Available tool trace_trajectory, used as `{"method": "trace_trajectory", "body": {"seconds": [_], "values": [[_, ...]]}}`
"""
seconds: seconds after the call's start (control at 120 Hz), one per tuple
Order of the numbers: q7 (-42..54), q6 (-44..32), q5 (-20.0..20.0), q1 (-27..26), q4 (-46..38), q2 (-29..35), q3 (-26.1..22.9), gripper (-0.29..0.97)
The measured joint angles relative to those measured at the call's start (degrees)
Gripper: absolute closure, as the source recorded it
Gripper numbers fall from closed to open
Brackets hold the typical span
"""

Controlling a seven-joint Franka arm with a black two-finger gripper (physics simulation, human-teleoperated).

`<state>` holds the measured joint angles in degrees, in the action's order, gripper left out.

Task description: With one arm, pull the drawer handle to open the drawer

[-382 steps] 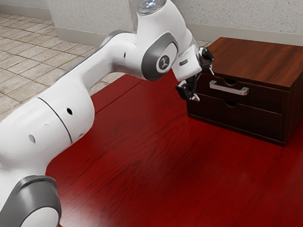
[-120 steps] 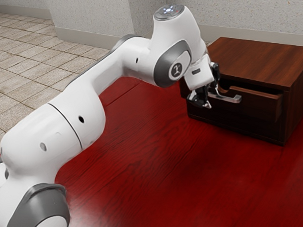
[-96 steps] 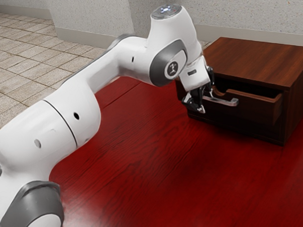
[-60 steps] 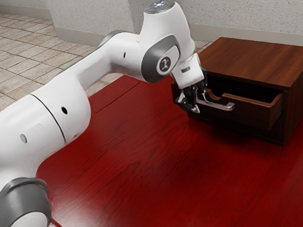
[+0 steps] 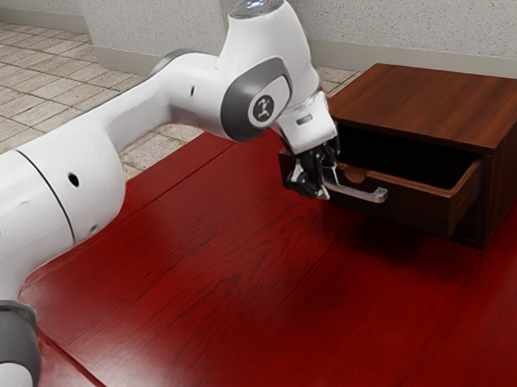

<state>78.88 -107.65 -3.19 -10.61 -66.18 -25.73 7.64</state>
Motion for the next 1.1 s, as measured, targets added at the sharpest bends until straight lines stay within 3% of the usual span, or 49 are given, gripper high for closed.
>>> {"method": "trace_trajectory", "body": {"seconds": [0.492,0.817,0.983,1.1], "values": [[-3.09,-2.6,0.56,-4.58,-10.83,7.26,2.64,0.39],[-5.5,-4.36,1.01,-11.19,-19.34,13.98,7.44,0.4],[-7.06,-5.22,8.1,-17.2,-19.21,23.59,2.63,0.21],[-7.94,-4.66,11.01,-19.88,-18.95,30.6,-0.81,0.12]]}}
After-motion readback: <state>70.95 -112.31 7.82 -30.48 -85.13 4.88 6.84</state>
